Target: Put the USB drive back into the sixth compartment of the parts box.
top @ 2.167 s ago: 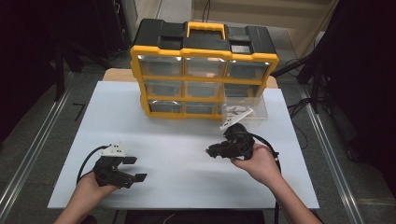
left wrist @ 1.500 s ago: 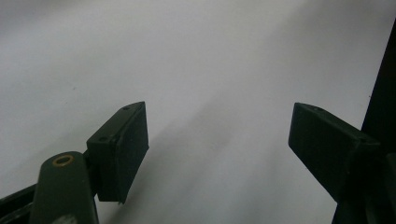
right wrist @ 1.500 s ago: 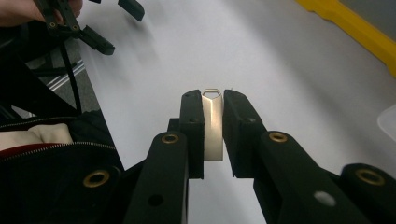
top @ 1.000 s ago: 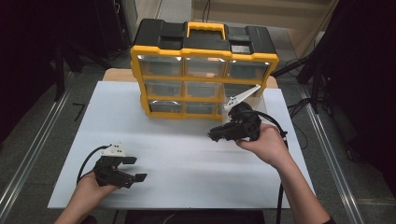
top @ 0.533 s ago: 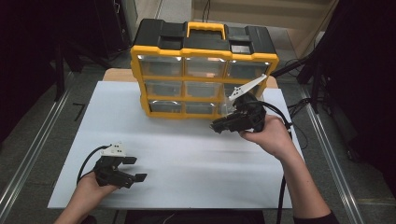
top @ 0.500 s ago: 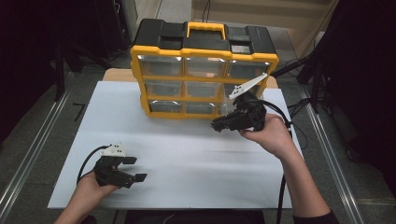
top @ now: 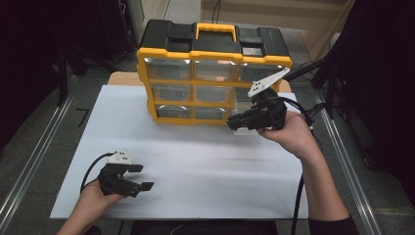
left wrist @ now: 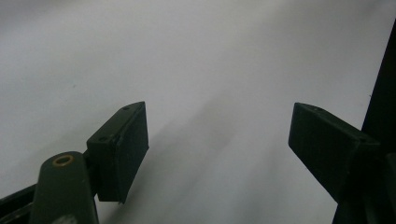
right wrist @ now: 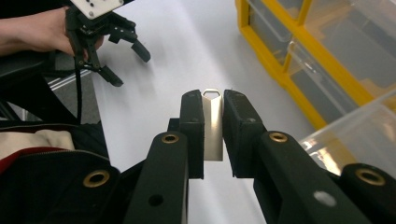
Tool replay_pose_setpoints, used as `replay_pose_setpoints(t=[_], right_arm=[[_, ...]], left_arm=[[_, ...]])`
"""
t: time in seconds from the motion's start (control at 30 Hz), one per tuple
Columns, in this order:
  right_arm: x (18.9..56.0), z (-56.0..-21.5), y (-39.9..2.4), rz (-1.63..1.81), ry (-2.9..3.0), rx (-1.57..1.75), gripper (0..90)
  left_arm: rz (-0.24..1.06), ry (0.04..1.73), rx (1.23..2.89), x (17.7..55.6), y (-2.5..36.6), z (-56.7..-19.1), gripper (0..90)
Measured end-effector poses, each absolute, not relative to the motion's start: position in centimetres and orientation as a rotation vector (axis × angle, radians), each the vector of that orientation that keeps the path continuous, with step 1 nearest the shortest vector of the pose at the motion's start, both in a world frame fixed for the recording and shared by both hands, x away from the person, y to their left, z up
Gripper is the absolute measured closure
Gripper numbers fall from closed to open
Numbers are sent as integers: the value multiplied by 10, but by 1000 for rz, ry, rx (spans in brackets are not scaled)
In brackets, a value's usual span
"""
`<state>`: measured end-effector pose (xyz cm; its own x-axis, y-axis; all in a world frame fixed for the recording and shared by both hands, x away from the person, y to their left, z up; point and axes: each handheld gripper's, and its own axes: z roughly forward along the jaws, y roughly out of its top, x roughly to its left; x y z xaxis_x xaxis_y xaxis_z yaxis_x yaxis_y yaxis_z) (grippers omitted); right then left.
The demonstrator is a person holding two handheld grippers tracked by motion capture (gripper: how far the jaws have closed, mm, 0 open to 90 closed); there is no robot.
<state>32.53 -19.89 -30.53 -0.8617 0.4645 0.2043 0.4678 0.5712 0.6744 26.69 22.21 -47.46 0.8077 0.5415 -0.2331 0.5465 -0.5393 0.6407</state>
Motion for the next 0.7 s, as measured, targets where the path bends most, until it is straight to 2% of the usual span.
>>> replay_pose_setpoints(t=[0.7], right_arm=[[328,-299,-229,-1233,-2772,-900,763]], left_arm=[[-10,795,2254,267,222,-475,214]])
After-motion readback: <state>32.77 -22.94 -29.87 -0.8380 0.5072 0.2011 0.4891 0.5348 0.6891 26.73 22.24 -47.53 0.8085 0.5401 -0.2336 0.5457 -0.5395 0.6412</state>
